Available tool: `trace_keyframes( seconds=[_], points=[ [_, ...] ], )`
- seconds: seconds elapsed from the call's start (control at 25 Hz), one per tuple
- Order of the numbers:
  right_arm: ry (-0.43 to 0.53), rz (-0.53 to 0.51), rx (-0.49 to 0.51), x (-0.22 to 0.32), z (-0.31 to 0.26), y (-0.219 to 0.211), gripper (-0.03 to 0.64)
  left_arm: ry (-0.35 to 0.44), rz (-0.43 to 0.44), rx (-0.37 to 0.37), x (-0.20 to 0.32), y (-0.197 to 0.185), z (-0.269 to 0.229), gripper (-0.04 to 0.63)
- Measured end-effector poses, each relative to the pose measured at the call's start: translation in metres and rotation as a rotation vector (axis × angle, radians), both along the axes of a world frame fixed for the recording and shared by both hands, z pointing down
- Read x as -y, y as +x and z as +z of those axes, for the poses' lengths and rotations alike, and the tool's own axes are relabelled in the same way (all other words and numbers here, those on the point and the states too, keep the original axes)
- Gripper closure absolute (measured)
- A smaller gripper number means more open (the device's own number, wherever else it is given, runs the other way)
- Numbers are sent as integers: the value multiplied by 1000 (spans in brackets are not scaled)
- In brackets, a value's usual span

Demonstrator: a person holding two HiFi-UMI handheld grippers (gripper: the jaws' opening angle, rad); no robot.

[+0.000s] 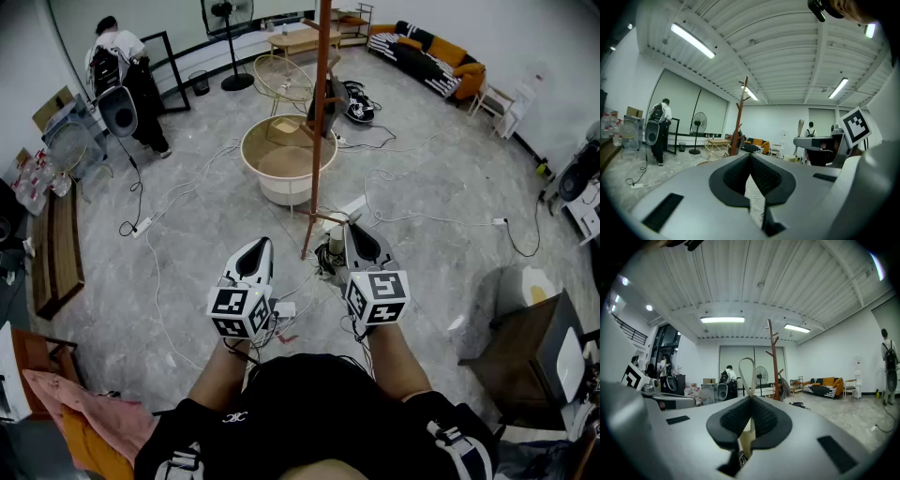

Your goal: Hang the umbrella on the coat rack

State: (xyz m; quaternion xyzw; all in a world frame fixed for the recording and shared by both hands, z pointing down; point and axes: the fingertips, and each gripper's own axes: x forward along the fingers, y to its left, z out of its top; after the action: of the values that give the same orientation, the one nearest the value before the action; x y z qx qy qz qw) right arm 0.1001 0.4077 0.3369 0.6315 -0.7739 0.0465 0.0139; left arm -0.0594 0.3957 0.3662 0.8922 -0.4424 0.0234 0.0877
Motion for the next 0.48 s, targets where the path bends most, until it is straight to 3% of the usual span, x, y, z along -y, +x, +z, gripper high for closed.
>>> trace_keyframes(
  seconds=[0.48],
  points=[
    [34,39,38,-3,5,-13,601,53,46,20,-2,-9,-5,578]
  ],
)
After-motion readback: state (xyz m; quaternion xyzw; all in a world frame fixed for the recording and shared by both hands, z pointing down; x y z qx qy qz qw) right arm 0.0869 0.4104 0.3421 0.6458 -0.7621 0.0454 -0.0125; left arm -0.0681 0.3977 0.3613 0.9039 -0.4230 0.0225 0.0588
